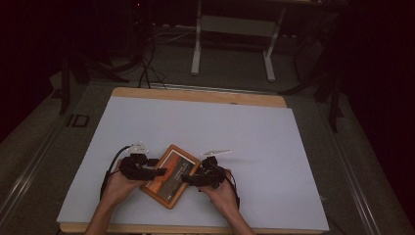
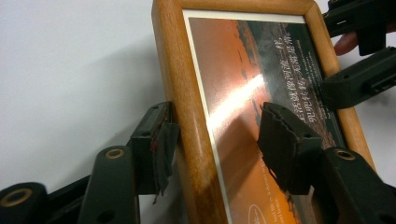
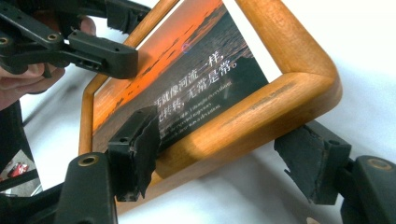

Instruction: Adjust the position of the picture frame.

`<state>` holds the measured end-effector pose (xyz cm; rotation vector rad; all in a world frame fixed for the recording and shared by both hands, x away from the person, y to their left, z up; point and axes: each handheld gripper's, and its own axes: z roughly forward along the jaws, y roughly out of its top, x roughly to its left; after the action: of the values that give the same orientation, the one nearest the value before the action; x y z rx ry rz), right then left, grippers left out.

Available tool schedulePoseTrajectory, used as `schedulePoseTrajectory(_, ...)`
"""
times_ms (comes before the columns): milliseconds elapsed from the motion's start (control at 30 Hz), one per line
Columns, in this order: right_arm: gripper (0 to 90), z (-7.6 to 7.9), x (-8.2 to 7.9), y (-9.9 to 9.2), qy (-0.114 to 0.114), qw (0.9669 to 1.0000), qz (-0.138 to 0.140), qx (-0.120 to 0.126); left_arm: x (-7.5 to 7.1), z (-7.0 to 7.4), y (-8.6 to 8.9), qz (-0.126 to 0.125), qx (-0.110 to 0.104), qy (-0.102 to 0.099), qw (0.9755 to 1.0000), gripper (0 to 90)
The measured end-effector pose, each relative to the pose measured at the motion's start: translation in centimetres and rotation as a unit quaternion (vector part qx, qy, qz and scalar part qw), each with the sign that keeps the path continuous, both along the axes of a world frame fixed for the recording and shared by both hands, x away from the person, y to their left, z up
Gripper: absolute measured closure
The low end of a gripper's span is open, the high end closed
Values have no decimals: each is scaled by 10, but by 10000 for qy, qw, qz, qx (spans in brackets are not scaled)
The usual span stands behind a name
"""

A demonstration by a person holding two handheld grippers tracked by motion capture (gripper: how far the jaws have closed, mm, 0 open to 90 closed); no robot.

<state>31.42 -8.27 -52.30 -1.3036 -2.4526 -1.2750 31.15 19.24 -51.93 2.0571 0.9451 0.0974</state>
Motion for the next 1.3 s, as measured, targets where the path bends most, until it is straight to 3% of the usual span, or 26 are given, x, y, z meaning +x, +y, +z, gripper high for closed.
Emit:
schedulePoseTrajectory(233,324,0,8,1,-14,9999,-86,63,-3,-2,4,-14,21,26,10000,460)
schedulePoseTrajectory(367,318,-2,0,2,-141,9999,-13,-5,-5,-2,2,-57,65,19,10000,425)
schedulePoseTrajectory(533,303,-5,-12,9,-144,9997,140,-98,-5,-5,5,-42,-66,141,9999,411)
schedulePoseTrajectory(667,297,-8,-15,13,-17,9998,203,-57,-4,-8,3,-62,-114,253,9996,354)
schedulePoseTrajectory(900,333,-9,-11,12,191,9997,93,121,-4,-6,1,87,-98,343,9993,356)
schedulePoseTrajectory(967,336,-9,-10,12,246,9996,68,157,-5,-5,0,124,-82,302,9994,372)
schedulePoseTrajectory(1033,340,-9,-9,12,276,9995,55,160,-6,-1,-3,253,49,131,9996,397)
schedulePoseTrajectory(1300,369,-10,0,9,374,9988,7,319,-5,-2,0,313,-9,191,9993,427)
